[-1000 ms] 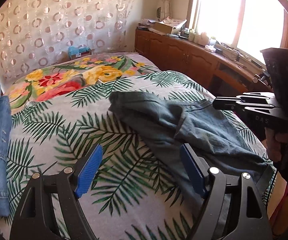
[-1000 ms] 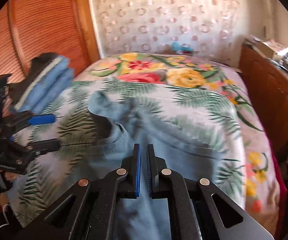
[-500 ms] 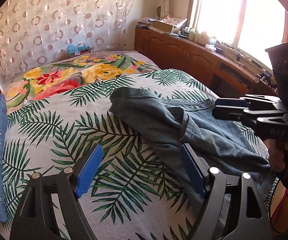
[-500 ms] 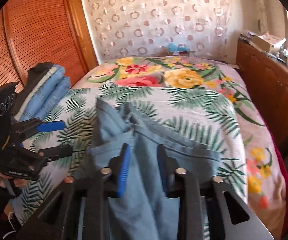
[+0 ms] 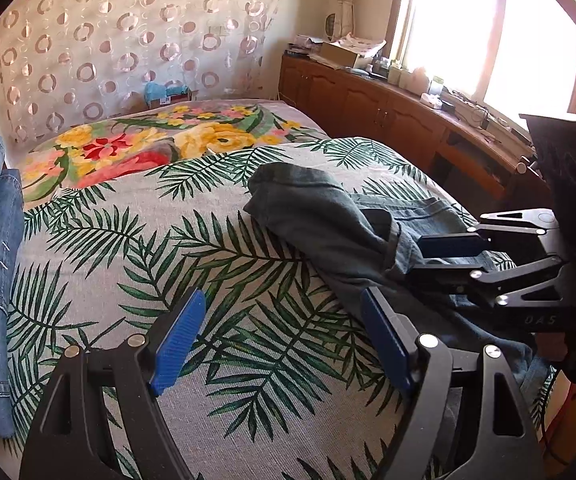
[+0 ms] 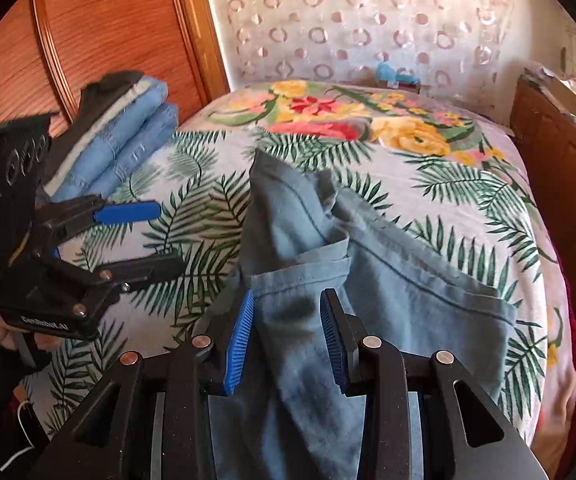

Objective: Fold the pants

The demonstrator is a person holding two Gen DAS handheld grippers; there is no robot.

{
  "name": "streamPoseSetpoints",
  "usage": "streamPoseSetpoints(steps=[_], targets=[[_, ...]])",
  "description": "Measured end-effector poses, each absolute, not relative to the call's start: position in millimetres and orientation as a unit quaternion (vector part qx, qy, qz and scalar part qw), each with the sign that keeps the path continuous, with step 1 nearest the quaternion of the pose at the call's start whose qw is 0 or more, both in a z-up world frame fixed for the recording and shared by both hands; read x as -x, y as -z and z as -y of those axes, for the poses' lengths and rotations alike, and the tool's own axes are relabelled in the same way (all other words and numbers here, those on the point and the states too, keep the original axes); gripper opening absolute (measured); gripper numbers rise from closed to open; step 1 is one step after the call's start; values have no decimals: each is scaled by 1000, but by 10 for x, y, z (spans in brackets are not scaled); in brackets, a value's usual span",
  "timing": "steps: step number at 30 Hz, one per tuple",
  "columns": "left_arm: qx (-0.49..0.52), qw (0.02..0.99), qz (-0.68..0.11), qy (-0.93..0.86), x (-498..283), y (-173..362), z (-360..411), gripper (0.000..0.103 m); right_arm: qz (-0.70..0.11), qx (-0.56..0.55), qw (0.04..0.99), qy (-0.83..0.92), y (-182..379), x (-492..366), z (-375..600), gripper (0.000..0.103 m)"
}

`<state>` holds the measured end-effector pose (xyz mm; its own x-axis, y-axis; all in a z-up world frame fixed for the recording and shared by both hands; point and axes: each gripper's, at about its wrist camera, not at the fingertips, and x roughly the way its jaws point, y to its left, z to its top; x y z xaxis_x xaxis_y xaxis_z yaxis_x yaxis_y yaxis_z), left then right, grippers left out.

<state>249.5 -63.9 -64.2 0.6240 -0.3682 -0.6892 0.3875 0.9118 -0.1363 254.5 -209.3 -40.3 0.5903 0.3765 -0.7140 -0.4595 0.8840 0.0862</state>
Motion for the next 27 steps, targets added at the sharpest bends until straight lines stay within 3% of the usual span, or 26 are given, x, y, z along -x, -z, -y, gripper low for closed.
streamPoseSetpoints(steps=[1,2,3,6,20,24,27], targets=[[-13,901,-379,210,-2495,639,642,80,-392,59,889,-231,430,-2570,2091,33],[-14,901,-379,210,-2493,635,643,80,-392,62,889,-227,445,-2594,2061,24],[-14,901,-379,210,-2490,638,644,80,-388,64,893,-221,432,-2596,2072,7],[-16,900,-380,211,-2489,647,653,80,-368,52,903,-213,346,-2570,2172,4],[-31,894,-386,223,-2561,645,902,80,-350,12,930,-111,319,-2608,2976,3],[-39,890,-395,224,-2576,706,960,80,-352,-6,931,-99,321,-2604,3046,18],[-41,888,-401,222,-2589,743,966,80,-351,-9,930,-105,327,-2603,3021,20]])
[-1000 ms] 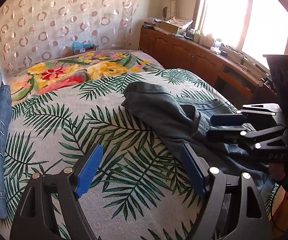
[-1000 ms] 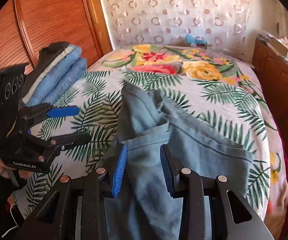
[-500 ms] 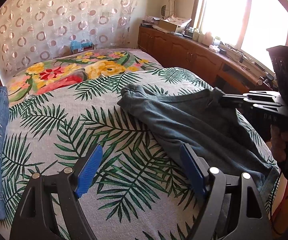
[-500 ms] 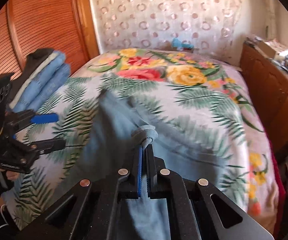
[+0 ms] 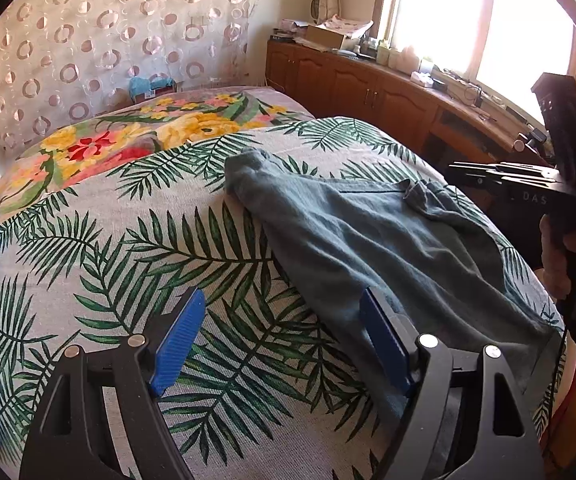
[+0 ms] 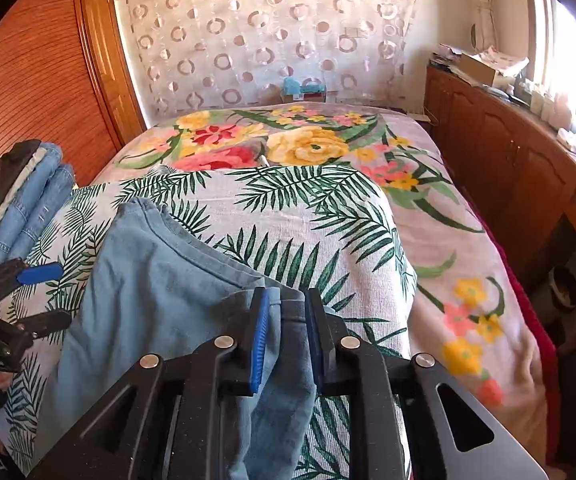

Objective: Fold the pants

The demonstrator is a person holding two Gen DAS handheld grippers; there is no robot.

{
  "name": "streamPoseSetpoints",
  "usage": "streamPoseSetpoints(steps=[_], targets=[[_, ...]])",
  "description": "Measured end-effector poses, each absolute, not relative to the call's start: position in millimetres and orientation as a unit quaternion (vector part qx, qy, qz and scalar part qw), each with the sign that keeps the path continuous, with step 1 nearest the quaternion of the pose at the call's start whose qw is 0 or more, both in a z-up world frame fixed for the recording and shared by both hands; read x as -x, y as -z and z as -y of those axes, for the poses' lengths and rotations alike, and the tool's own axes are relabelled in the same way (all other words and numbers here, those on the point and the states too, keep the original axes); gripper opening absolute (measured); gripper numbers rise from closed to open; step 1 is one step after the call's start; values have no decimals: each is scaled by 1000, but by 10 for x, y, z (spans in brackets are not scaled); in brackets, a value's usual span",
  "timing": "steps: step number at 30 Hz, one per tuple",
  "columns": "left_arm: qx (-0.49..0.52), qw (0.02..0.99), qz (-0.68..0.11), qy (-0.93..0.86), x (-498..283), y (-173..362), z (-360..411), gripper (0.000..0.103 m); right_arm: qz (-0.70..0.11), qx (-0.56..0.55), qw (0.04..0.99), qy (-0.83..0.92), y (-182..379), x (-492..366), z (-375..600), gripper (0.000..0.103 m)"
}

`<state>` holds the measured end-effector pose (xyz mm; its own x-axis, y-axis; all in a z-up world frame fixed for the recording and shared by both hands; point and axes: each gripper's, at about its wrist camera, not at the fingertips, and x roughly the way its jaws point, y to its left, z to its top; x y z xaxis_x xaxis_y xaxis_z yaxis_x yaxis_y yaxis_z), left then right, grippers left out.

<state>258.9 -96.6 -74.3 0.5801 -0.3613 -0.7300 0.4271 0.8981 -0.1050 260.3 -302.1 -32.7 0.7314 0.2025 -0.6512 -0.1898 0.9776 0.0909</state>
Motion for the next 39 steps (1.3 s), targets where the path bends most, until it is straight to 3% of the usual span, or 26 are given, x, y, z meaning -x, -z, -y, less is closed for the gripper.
streamPoseSetpoints(steps=[2,6,20,39], targets=[[-41,887,-404,221,-2601,764,964,80,-351,-6,929,-117,329,-2585,2958,21],[-46,883,-412,218,-2638,818,984,80,-355,4,926,-132,355,-2634,2941,36],[-45,879,-423,216,-2655,856,988,80,-390,74,911,-115,523,-2866,2819,36],[-42,884,-419,202,-2599,825,939,80,-350,32,935,-46,378,-2643,3186,36]])
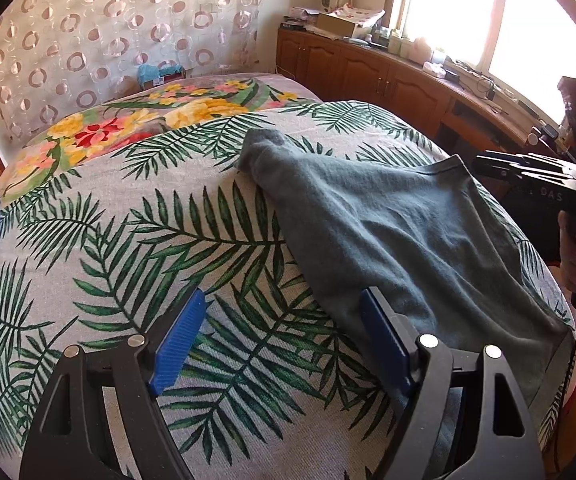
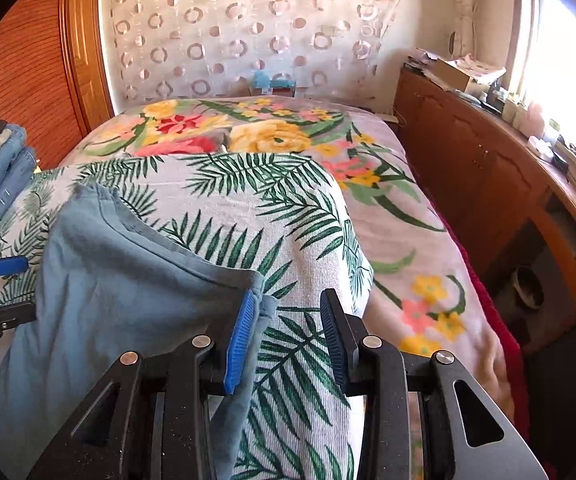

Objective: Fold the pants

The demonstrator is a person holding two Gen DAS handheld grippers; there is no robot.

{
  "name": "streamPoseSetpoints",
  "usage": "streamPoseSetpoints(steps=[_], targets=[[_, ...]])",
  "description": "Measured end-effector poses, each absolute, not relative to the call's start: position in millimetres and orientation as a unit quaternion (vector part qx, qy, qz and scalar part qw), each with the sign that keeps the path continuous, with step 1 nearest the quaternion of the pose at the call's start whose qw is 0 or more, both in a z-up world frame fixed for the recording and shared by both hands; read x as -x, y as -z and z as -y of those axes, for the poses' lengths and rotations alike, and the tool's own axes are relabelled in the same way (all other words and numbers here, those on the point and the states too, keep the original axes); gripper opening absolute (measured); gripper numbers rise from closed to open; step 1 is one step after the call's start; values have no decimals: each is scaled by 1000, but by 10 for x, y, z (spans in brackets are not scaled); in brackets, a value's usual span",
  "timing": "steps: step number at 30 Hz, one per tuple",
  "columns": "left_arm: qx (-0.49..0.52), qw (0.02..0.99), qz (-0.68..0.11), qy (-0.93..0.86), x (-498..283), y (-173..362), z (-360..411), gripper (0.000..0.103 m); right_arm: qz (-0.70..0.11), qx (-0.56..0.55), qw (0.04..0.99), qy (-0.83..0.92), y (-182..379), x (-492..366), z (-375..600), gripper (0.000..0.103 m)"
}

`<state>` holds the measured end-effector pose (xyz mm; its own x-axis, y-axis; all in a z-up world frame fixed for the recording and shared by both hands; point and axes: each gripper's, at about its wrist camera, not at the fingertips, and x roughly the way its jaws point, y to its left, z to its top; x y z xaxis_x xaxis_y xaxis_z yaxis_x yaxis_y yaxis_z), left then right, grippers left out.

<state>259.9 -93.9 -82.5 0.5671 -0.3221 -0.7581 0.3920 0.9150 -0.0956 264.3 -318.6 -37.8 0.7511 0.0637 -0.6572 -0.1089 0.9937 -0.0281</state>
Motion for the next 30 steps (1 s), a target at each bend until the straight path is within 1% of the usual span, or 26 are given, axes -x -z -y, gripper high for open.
streamPoseSetpoints(steps=[15,30], targets=[[-46,899,-377,215,-1996,487,1021,80,-323,2,944,-62,298,-1886,3328,36],[-44,909,-357,211,-1387,401,1017,80,-304,4,949,-80,300,-1190,3199,36]])
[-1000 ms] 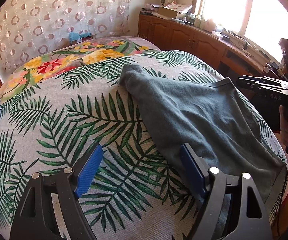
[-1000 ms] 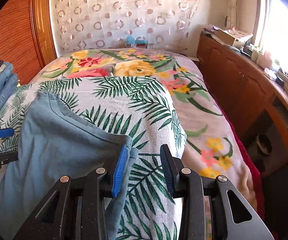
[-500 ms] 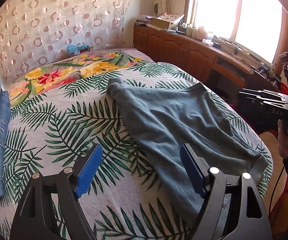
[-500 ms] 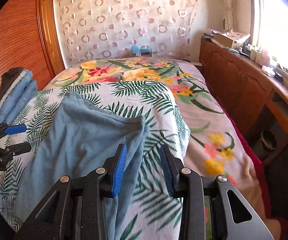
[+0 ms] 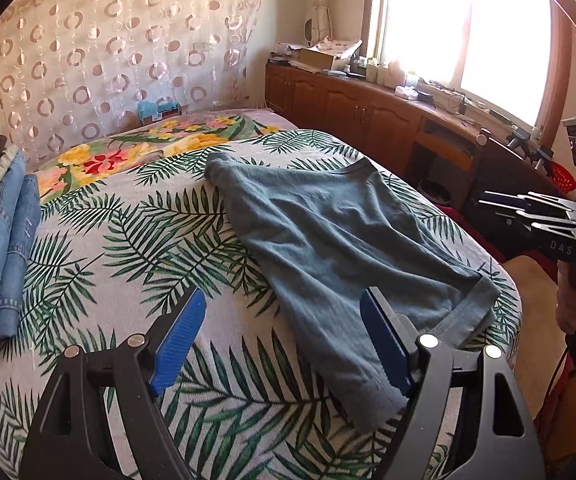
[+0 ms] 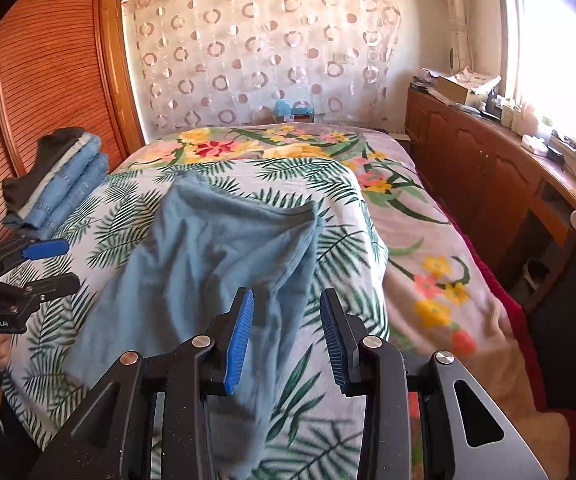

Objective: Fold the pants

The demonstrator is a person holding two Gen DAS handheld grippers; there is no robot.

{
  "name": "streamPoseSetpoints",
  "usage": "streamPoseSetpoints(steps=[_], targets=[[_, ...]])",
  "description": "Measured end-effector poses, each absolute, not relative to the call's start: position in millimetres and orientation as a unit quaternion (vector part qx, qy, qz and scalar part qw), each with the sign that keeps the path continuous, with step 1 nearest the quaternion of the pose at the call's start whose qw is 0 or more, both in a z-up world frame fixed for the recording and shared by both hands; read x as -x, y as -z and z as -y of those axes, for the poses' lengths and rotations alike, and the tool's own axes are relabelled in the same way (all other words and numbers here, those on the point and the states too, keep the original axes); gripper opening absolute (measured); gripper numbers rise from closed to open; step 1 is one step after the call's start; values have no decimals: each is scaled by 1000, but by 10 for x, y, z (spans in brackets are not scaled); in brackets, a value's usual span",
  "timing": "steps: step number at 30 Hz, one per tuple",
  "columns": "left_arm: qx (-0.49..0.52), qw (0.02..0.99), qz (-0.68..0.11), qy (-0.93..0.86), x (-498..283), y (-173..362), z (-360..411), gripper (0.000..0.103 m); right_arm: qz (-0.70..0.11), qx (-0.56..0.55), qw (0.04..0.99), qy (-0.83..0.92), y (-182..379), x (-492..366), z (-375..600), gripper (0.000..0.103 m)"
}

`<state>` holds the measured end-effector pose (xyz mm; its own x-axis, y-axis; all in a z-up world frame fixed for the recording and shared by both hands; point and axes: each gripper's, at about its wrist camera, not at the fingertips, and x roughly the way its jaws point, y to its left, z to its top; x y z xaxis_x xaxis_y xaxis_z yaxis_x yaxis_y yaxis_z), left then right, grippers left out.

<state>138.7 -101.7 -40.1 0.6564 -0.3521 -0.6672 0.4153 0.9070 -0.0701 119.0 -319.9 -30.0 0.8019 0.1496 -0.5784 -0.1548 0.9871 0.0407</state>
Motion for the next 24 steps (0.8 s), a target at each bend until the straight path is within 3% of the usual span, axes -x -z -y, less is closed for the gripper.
streamPoseSetpoints(steps=[22,24], targets=[[-31,891,-383,243,-1102,668,1076,80,-348,-3,932,-98,620,-924,3148,36],[-38,887,-388,249,-1079,715,1128,71,-352,-9,931,-97,645,-919,3171,36]])
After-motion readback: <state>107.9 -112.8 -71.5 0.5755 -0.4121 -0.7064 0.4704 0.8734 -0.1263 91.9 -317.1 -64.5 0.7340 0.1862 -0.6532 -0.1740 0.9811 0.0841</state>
